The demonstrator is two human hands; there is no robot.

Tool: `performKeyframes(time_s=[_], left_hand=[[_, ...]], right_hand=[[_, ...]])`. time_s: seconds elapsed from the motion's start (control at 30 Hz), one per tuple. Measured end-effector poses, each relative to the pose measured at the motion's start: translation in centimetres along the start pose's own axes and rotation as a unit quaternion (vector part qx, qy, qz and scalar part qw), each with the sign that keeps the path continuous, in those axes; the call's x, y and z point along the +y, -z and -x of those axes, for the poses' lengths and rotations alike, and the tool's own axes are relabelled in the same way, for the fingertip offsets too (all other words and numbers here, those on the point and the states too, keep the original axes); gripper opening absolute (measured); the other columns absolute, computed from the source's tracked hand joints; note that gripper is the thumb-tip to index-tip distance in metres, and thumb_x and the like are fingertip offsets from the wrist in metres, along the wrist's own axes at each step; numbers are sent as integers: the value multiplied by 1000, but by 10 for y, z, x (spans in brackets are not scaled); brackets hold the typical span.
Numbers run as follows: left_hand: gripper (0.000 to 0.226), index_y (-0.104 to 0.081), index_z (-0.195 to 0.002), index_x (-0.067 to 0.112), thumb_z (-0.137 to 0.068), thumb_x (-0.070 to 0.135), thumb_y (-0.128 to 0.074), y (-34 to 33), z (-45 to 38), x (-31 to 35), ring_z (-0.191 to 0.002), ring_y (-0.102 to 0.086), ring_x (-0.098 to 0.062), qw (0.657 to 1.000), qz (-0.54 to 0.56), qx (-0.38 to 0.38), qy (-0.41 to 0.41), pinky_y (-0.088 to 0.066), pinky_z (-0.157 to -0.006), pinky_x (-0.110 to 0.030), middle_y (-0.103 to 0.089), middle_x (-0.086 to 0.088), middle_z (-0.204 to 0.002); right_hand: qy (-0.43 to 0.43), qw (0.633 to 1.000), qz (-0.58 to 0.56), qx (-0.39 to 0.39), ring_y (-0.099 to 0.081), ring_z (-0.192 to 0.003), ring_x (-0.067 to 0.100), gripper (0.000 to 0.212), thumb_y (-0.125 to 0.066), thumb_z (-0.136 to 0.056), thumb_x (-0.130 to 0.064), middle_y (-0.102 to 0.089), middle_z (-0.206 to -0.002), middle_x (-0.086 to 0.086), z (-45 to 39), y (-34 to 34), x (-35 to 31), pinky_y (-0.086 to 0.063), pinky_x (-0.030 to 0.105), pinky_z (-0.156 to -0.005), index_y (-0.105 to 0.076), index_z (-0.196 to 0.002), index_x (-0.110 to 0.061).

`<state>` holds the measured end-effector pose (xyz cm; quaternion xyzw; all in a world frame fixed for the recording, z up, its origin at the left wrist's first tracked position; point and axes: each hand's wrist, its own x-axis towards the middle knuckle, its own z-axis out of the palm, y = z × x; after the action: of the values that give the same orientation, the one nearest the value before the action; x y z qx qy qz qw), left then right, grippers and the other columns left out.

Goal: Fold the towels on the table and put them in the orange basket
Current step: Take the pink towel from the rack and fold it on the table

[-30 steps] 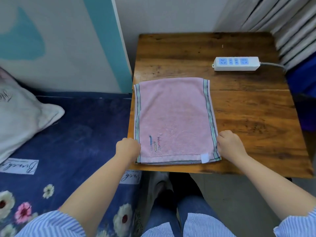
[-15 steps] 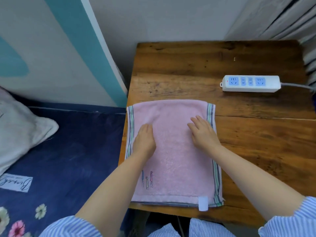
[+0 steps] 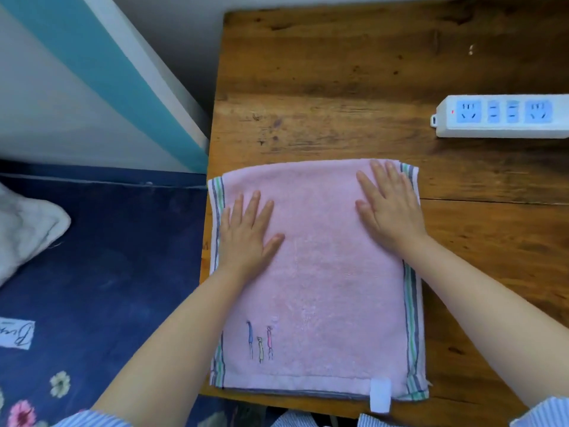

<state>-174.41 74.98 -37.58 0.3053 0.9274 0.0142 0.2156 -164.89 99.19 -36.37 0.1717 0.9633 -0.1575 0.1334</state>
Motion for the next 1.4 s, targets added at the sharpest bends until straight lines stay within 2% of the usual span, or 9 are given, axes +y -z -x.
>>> performKeyframes(time_s=[0.17, 0.37, 0.47, 0.6, 0.7, 0.87, 1.13, 1.27, 1.4], left_hand=[[61, -15, -148, 21, -95, 45, -34, 14, -26, -36, -145, 3, -22, 997, 10, 29, 65, -2, -115, -47, -2, -5, -158], [60, -10, -148, 13, -97, 38, -28, 34, -41, -33, -145, 3, -25, 989, -12, 54, 134, -2, -115, -52, -2, -5, -158], [56, -16, -147, 12, -97, 31, -34, 40, -48, -1, -145, 2, -24, 994, -9, 108, 15, 3, -114, -44, -6, -6, -157], [53, -11, -148, 19, -99, 31, -28, 26, -58, 30, -146, 2, -18, 997, 15, 51, -52, 4, -114, -37, -4, 1, -157], [55, -14, -148, 24, -97, 39, -29, 17, -61, 17, -145, 1, -19, 998, 22, 50, -20, 3, -114, -40, -8, 3, -157], [52, -22, -146, 24, -97, 40, -30, 23, -60, -34, -145, -3, -26, 996, 33, 66, 53, -5, -115, -47, -11, -5, -157], [56, -14, -147, 10, -98, 27, -33, 20, -18, -5, -145, 0, -25, 995, 31, 84, 32, 3, -115, -45, -4, -10, -157], [59, -13, -147, 9, -96, 26, -37, -1, 38, 33, -145, 1, -25, 997, 58, 42, -37, 4, -115, -41, -4, -9, -157], [58, -28, -142, 5, -91, 23, -49, -32, 109, 52, -141, -18, -38, 994, 56, -6, -96, -11, -114, -53, -21, -16, -152]], right_hand=[[-54, 998, 12, 6, 3, -144, 21, 64, -14, -89, -48, -3, -157, 3, -5, -4, 7, 4, 34, -115, -12, -147, -21], [-170, 983, 68, 16, 5, -144, 25, 60, -21, -96, -44, -1, -157, 6, -10, 16, 18, 5, 47, -114, -9, -147, -15], [-74, 994, 25, 78, -3, -144, 29, 57, -26, -94, -36, -11, -155, 11, -16, 20, -24, 5, 48, -113, -22, -144, -9], [49, 998, 32, 23, -4, -144, 25, 51, -30, -97, -33, -11, -156, 2, -40, 5, -76, 4, 42, -114, -21, -145, -20], [51, 997, 52, -9, -1, -144, 20, 50, -27, -98, -35, -8, -156, -4, -47, -8, -66, 5, 40, -113, -15, -146, -28], [-49, 998, 12, 40, -3, -144, 23, 49, -28, -98, -35, -12, -156, 1, -30, -2, -7, 2, 42, -115, -21, -145, -24], [-75, 995, 3, 68, 5, -144, 28, 52, -28, -98, -28, -3, -156, 10, 23, -2, 3, 7, 47, -114, -15, -146, -15], [5, 995, -49, 85, -17, -138, 44, 51, -40, -85, -17, -27, -147, 23, 74, -11, -38, -6, 58, -110, -43, -134, -2], [96, 987, -40, 123, -53, -104, 57, 33, -55, -71, -1, -60, -112, 34, 132, -33, -65, -36, 67, -87, -65, -100, 10]])
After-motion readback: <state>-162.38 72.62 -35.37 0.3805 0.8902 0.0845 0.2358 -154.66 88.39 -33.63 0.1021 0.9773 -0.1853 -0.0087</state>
